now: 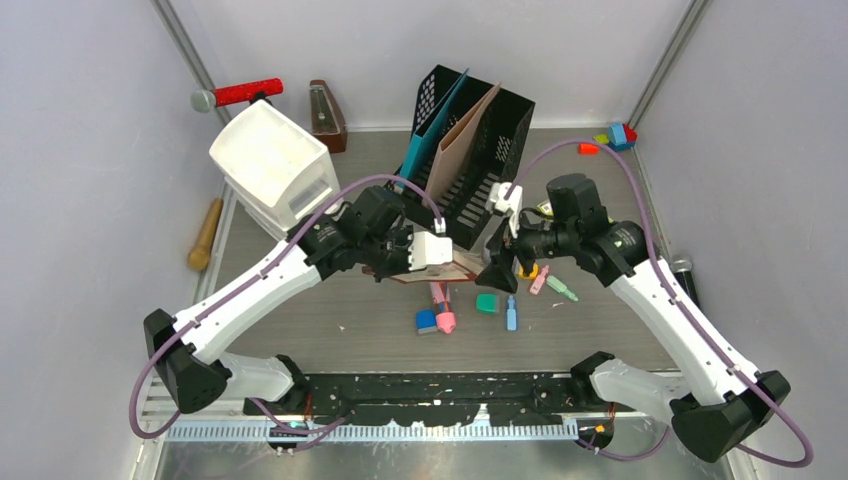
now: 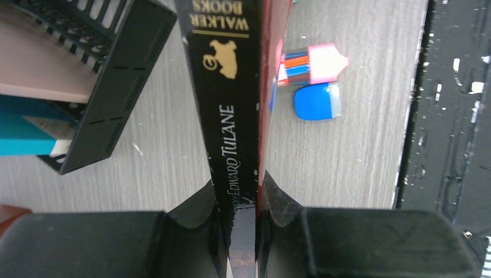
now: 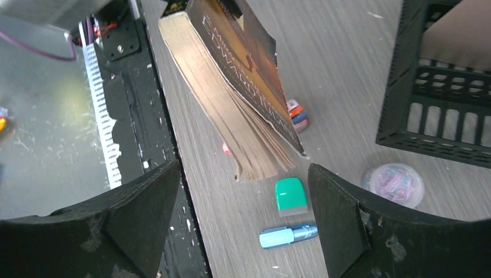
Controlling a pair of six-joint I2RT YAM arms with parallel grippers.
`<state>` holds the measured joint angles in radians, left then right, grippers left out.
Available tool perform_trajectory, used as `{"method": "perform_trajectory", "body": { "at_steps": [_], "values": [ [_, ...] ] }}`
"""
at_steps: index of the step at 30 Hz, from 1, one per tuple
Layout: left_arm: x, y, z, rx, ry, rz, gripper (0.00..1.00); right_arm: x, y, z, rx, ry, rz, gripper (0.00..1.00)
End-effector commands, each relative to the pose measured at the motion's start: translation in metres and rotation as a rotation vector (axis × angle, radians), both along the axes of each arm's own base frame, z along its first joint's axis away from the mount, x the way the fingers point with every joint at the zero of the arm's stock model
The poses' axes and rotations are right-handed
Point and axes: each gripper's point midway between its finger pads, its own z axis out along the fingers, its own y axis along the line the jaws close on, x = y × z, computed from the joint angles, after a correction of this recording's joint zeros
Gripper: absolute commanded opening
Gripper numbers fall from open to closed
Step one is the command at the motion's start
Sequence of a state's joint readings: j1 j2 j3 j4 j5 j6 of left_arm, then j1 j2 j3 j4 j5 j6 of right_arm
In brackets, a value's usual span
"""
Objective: Organize the desk
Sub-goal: Pick up the book from the center of the board.
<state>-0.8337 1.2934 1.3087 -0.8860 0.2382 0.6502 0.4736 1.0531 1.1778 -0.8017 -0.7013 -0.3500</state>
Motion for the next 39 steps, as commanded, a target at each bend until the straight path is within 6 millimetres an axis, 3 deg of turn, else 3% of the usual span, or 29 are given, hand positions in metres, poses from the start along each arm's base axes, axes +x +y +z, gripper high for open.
{"method": "perform_trajectory", "body": {
  "at_steps": [1, 11, 12, 14, 15, 16, 17, 19, 20, 22, 23, 24, 26, 29, 34, 39],
  "values": [
    [-0.016, -0.013, 0.029, -0.097, 0.003, -0.106, 0.0, -0.002, 0.019, -0.009, -0.006, -0.098, 0.092, 0.87],
    [-0.026, -0.026, 0.026, -0.121, 0.092, -0.141, 0.0, -0.001, 0.048, -0.035, -0.016, -0.097, 0.161, 0.81],
    [-0.027, -0.026, 0.025, -0.122, 0.1, -0.147, 0.0, 0.0, 0.049, -0.036, -0.017, -0.099, 0.161, 0.76],
    [-0.03, -0.026, 0.022, -0.124, 0.112, -0.154, 0.0, 0.001, 0.049, -0.036, -0.017, -0.101, 0.157, 0.57],
    [-0.03, -0.027, 0.021, -0.124, 0.115, -0.153, 0.0, 0.001, 0.049, -0.035, -0.017, -0.099, 0.154, 0.39],
    [-0.03, -0.027, 0.021, -0.127, 0.117, -0.149, 0.0, 0.001, 0.049, -0.034, -0.018, -0.093, 0.147, 0.29],
    [-0.03, -0.027, 0.021, -0.131, 0.118, -0.144, 0.0, 0.001, 0.049, -0.033, -0.019, -0.09, 0.143, 0.13],
    [-0.03, -0.026, 0.021, -0.139, 0.125, -0.129, 0.0, 0.001, 0.047, -0.03, -0.018, -0.086, 0.13, 0.02],
    [-0.029, -0.026, 0.022, -0.147, 0.127, -0.119, 0.0, 0.002, 0.046, -0.03, -0.021, -0.088, 0.121, 0.01],
    [-0.027, -0.026, 0.025, -0.172, 0.14, -0.089, 0.1, 0.004, 0.043, -0.029, -0.023, -0.104, 0.093, 0.01],
    [-0.025, -0.025, 0.029, -0.191, 0.144, -0.073, 0.22, 0.005, 0.04, -0.03, -0.023, -0.11, 0.076, 0.01],
    [-0.021, -0.023, 0.032, -0.214, 0.153, -0.047, 0.42, 0.01, 0.037, -0.026, -0.025, -0.144, 0.042, 0.01],
    [-0.014, -0.02, 0.04, -0.267, 0.166, 0.001, 0.7, 0.02, 0.03, -0.028, -0.045, -0.183, -0.017, 0.01],
    [0.0, -0.013, 0.056, -0.368, 0.182, 0.094, 0.98, 0.037, 0.016, -0.022, -0.085, -0.264, -0.116, 0.0],
    [0.032, 0.002, 0.088, -0.56, 0.226, 0.303, 1.0, 0.066, -0.003, -0.006, -0.144, -0.41, -0.239, 0.0],
    [0.058, 0.012, 0.106, -0.704, 0.39, 0.509, 1.0, 0.094, -0.015, 0.014, -0.208, -0.547, -0.326, 0.0]
  ]
}}
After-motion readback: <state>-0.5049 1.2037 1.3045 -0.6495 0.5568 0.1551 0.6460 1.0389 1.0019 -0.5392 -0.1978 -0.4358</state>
